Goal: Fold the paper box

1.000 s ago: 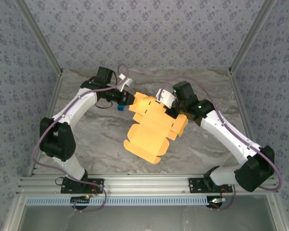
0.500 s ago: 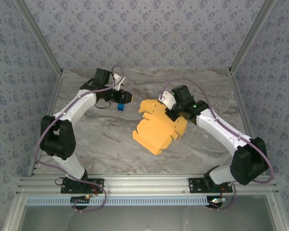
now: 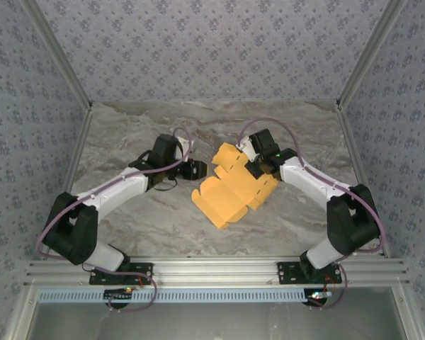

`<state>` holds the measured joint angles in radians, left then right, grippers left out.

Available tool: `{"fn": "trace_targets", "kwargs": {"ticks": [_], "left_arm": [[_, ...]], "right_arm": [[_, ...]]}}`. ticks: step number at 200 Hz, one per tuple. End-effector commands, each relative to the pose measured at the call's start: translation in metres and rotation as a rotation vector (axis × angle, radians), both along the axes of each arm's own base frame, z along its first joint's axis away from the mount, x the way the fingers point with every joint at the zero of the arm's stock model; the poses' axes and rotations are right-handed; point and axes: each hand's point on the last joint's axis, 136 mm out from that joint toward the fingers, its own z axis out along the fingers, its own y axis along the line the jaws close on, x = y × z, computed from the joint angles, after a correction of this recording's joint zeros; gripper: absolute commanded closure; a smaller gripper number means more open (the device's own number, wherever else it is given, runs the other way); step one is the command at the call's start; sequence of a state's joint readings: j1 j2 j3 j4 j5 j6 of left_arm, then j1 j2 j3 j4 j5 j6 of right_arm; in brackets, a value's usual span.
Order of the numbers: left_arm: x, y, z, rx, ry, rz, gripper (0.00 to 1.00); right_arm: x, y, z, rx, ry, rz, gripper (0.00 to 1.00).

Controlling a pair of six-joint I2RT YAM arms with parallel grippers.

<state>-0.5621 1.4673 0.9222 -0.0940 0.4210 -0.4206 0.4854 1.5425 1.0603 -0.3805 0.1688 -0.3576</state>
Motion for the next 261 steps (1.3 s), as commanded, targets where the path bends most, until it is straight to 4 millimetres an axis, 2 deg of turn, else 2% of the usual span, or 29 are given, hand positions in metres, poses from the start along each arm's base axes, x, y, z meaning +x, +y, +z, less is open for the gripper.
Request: {"fn": "trace_targets", "kwargs": {"ticks": [1,24,81,112,151,171,193,232,261], "left_arm": [[0.009,-0.009,0.005,-0.067,-0.038,0.046,0.55],[0.013,-0.004,-0.007,-0.023,-0.055,0.063,0.54],[0.044,0.005,-0.006,0.076,-0.216,-0.056,0.42],[0.057,-0.004,-0.012,0.103,-0.273,-0.193,0.39],[0.053,-0.026,-0.013,0.014,-0.269,-0.362,0.34],[0.059,-0.032,-0.018,0.015,-0.269,-0.385,0.33],[0.068,-0.037,-0.027,0.021,-0.259,-0.410,0.42],[0.067,-0.045,-0.031,-0.032,-0.225,-0.463,0.76],[0.062,-0.043,-0.031,-0.036,-0.184,-0.490,0.95]], "right_arm": [[0.006,0.000,-0.001,0.020,-0.020,-0.015,1.00],[0.001,0.009,0.002,0.061,-0.017,0.050,1.00],[-0.009,0.020,0.022,0.104,-0.005,0.232,1.00],[-0.011,0.022,0.033,0.119,0.004,0.286,1.00],[-0.009,0.021,0.038,0.125,0.001,0.291,1.00],[-0.010,0.022,0.038,0.129,0.002,0.297,1.00],[-0.011,0.022,0.038,0.127,0.002,0.303,1.00],[-0.008,0.018,0.042,0.116,-0.032,0.286,1.00],[-0.003,0.015,0.044,0.060,-0.091,0.261,1.00]]}}
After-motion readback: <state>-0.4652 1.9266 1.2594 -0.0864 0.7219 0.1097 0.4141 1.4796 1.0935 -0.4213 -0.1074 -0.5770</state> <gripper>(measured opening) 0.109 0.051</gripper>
